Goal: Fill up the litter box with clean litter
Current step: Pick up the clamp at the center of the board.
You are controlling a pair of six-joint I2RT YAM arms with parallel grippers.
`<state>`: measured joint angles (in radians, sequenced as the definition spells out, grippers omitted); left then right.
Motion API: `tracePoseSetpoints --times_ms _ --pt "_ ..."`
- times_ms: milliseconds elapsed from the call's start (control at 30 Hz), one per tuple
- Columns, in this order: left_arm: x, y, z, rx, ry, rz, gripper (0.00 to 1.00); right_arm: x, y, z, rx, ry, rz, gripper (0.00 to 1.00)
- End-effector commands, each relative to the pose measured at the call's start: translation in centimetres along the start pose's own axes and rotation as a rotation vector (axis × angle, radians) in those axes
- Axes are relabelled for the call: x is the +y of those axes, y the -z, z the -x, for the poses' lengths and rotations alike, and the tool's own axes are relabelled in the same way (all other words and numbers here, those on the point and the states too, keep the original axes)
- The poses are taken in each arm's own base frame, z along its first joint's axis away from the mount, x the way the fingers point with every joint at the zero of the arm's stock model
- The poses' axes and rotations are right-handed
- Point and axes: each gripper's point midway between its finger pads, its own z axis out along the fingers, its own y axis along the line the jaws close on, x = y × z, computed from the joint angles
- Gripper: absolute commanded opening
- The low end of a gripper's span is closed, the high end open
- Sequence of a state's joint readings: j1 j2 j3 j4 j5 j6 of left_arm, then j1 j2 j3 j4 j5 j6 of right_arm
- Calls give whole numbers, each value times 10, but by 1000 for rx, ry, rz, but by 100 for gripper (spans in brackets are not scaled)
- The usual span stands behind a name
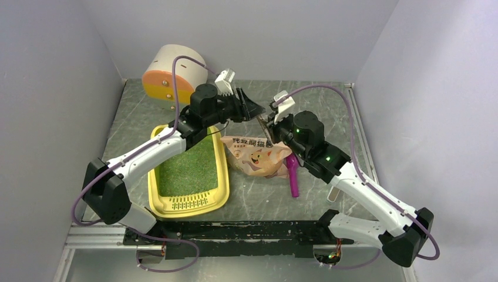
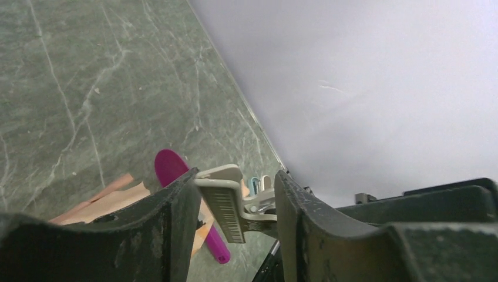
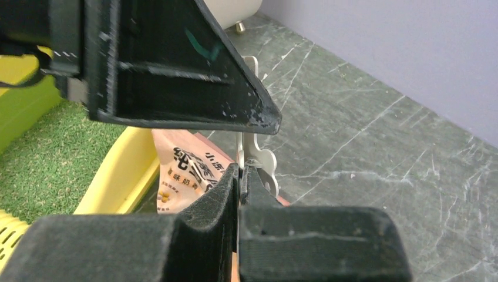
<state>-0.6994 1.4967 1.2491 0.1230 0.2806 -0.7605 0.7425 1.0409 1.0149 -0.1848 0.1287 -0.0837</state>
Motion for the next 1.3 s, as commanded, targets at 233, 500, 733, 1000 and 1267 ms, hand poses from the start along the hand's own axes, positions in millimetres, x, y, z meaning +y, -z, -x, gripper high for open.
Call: tracePoseSetpoints --times_ms 233,500,733,1000,1267 --pt "-2 2 0 -34 -2 24 22 9 1 24 -96 -11 -31 0" --pt "-6 6 6 -48 -36 18 5 22 4 20 -103 -67 34 7" --pt "-8 11 14 -80 -51 30 5 14 13 19 -65 -146 -16 64" --pt "-9 14 13 -79 -54 26 5 -10 10 19 30 -287 24 96" --pt "-12 16 13 -67 -62 24 5 -12 1 21 39 -318 206 90"
